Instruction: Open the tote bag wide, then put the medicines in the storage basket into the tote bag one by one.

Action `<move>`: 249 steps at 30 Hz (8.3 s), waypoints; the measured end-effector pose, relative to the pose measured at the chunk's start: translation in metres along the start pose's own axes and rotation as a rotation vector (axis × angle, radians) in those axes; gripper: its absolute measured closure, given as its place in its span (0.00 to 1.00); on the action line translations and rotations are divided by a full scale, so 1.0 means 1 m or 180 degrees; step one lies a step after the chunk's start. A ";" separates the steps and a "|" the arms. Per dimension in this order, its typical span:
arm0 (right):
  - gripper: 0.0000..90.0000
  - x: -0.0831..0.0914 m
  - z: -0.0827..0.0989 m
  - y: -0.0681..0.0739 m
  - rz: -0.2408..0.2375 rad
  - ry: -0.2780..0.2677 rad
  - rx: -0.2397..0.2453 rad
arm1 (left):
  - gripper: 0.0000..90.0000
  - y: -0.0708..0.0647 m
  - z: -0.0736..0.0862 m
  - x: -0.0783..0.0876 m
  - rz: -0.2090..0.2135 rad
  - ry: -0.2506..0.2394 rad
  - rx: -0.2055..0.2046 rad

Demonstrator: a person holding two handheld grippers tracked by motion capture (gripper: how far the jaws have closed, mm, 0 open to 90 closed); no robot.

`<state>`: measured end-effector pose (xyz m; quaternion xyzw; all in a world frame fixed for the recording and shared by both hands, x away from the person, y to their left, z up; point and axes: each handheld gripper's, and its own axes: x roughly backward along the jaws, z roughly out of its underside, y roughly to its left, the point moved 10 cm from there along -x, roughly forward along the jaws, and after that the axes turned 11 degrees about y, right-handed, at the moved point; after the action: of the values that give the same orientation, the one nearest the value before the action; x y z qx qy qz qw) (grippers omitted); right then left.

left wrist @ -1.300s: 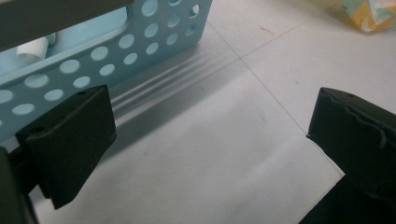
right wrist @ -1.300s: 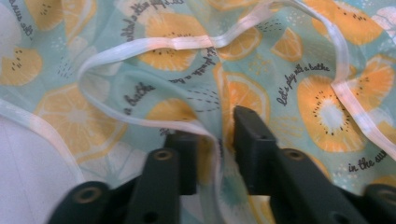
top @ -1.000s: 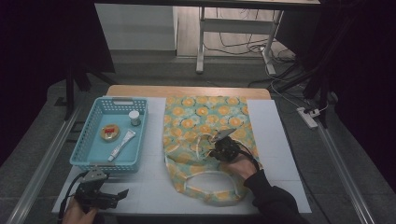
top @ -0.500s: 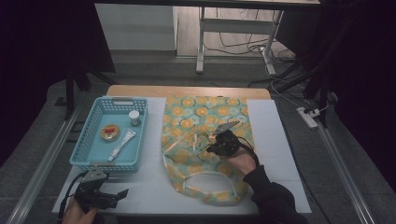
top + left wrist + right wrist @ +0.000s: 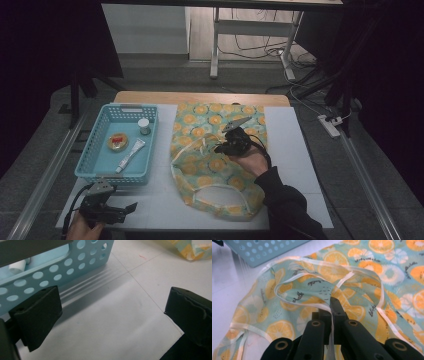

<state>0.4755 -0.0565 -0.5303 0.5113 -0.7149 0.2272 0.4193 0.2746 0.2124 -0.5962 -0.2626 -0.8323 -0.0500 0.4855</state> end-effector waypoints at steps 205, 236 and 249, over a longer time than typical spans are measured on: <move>0.99 0.031 -0.045 -0.032 0.0257 -0.0390 -0.0049 | 0.00 0.169 -0.137 -0.024 -0.0263 0.0217 0.0535; 0.99 0.027 -0.037 -0.033 0.0233 -0.0338 -0.0075 | 0.01 0.184 -0.132 -0.062 -0.0391 0.0966 0.0623; 0.99 0.027 -0.036 -0.033 0.0237 -0.0345 -0.0074 | 0.23 0.183 -0.122 -0.061 -0.0482 0.1239 0.0692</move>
<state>0.5159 -0.0558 -0.4917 0.4911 -0.7577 0.2064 0.3771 0.4828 0.3047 -0.6146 -0.1310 -0.7408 -0.0461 0.6572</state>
